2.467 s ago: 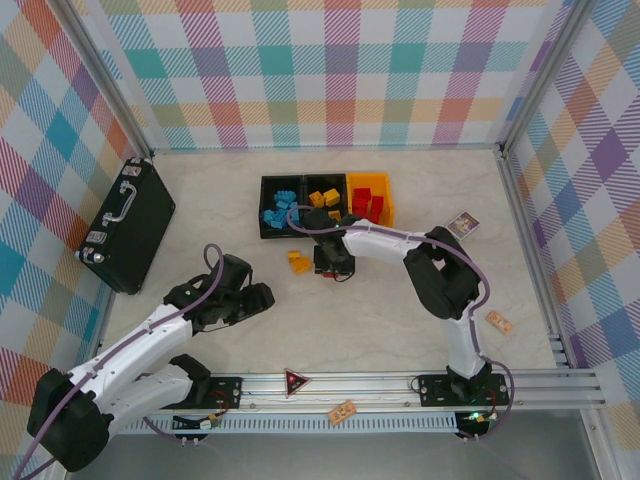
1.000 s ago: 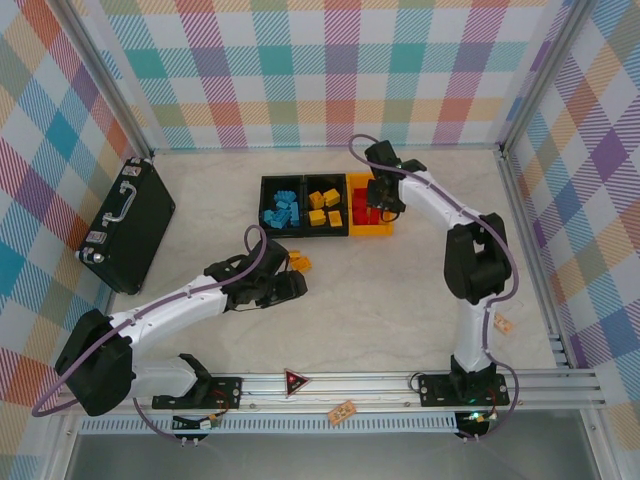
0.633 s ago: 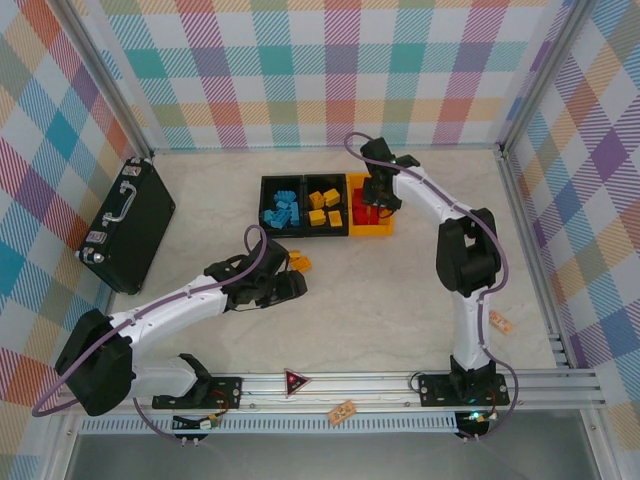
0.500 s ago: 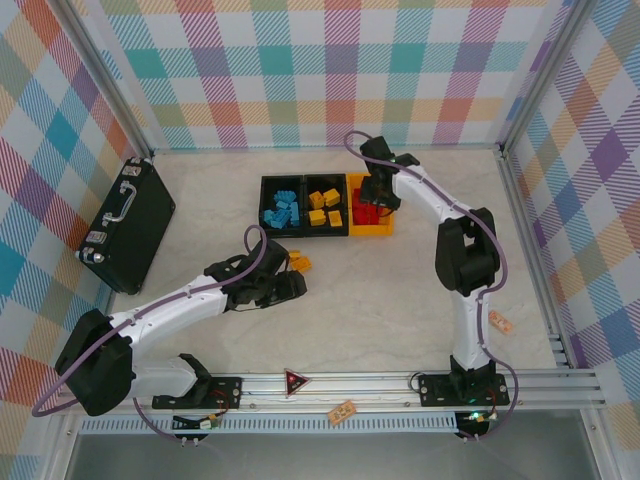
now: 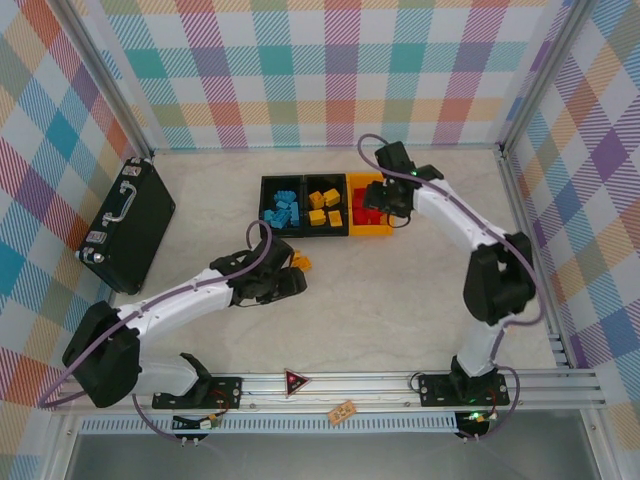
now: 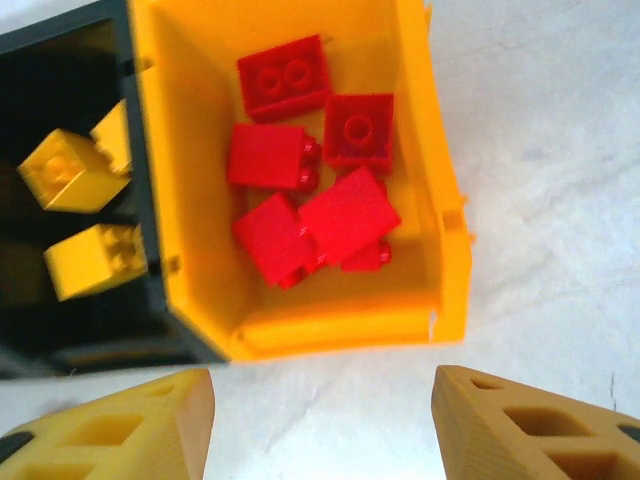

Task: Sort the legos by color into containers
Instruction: Pick up the lego from the center of the table.

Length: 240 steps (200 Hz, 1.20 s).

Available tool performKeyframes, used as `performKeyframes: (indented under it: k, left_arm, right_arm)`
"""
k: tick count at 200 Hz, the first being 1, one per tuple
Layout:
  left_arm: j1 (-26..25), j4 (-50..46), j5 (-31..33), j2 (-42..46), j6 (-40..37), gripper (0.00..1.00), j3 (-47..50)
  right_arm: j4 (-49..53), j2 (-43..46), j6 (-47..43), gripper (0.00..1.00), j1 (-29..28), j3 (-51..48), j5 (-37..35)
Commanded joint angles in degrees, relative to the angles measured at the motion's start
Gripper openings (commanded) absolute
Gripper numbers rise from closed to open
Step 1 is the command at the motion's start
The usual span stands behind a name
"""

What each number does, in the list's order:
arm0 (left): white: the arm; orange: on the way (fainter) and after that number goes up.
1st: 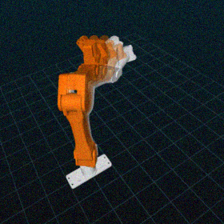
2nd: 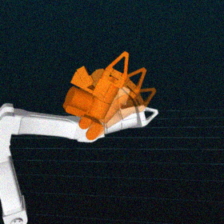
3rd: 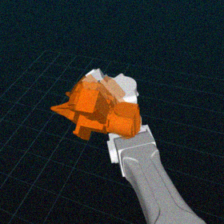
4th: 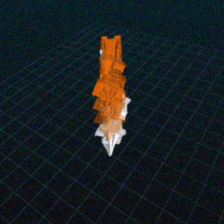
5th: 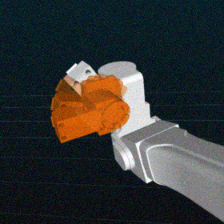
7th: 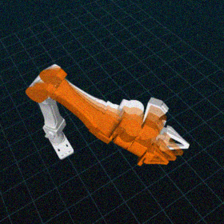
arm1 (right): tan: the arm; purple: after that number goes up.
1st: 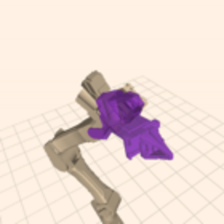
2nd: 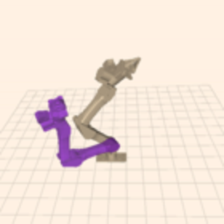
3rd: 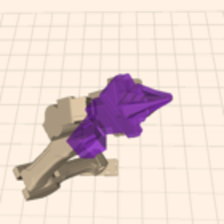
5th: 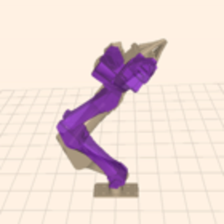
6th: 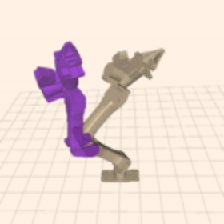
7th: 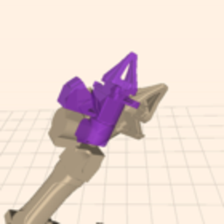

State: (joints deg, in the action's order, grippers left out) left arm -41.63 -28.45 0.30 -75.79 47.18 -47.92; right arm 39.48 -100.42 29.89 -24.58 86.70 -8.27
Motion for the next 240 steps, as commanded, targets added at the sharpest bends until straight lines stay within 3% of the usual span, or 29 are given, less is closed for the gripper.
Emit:
performKeyframes:
  k: [1, 54, 105, 175, 198, 240]
  left_arm:
    - [-0.5, -1.5, 2.3, -2.4, 0.3, 0.63, -3.2]
    - [-0.5, -1.9, 4.7, -10.3, -0.3, 0.68, -9.7]
    - [-0.5, -3.6, 7.8, -19.3, 1.0, 0.76, -15.7]
    - [-0.6, -4.7, 12.7, -29.9, 2.0, 0.77, -22.3]
    - [-0.5, -5.9, 14.5, -33.0, 2.3, 0.75, -24.7]
    - [-0.6, -6.1, 15.6, -34.9, 2.6, 0.58, -25.9]
  right_arm:
    - [-3.3, 6.7, -0.2, 0.6, -0.6, -6.1, 4.3]
    - [-6.6, 22.6, -0.3, 0.67, -1.1, -22.4, 11.6]
    - [-7.6, 34.5, 3.9, 0.68, -1.8, -35.3, 15.7]
    - [-6.3, 45.3, 8.2, 0.68, -2.3, -45.2, 16.9]
    - [-6.3, 46.5, 9.0, 0.68, -2.3, -46.3, 17.1]
    - [-7.1, 46.1, 9.7, 0.67, -2.5, -47.0, 17.7]
